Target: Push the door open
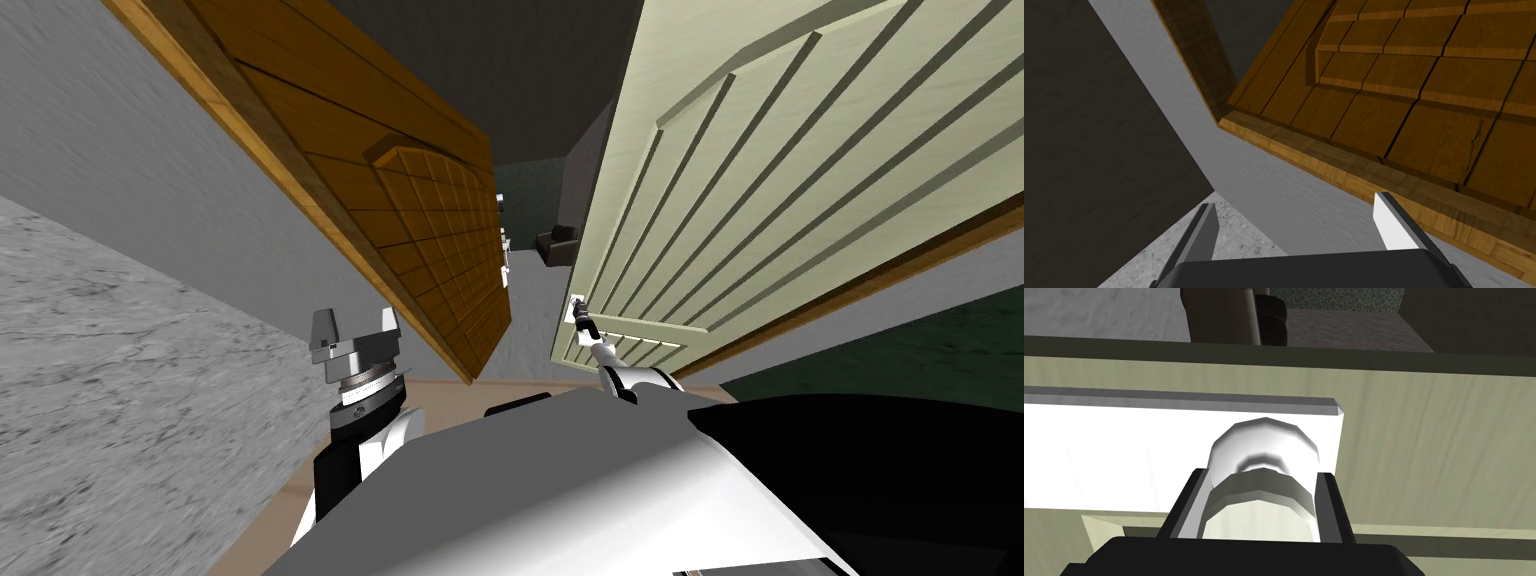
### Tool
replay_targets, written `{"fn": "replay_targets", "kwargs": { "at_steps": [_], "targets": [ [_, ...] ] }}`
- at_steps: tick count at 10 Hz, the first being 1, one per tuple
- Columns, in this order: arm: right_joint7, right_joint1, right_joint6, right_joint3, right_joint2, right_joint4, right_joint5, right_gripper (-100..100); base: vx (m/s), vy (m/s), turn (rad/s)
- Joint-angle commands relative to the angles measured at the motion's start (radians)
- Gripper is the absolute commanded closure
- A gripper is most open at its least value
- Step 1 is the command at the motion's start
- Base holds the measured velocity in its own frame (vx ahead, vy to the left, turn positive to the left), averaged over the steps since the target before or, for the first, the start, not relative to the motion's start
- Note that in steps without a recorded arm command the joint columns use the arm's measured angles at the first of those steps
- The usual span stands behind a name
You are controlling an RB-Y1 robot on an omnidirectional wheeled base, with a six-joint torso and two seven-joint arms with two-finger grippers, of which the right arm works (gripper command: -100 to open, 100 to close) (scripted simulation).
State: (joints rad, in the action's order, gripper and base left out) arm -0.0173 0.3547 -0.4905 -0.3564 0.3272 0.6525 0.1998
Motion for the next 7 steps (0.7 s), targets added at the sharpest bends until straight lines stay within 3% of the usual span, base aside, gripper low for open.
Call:
{"fn": "replay_targets", "kwargs": {
  "at_steps": [1, 3, 7],
  "targets": [
    [0.018, 0.010, -0.011, -0.042, 0.018, -0.022, 0.006, 100, 0.105, 0.005, 0.086],
    [0.037, 0.007, -0.010, -0.079, 0.019, -0.024, 0.011, 100, 0.120, 0.014, 0.053],
    [0.056, 0.004, -0.010, -0.117, 0.021, -0.026, 0.016, 100, 0.051, -0.007, 0.032]
  ]
}}
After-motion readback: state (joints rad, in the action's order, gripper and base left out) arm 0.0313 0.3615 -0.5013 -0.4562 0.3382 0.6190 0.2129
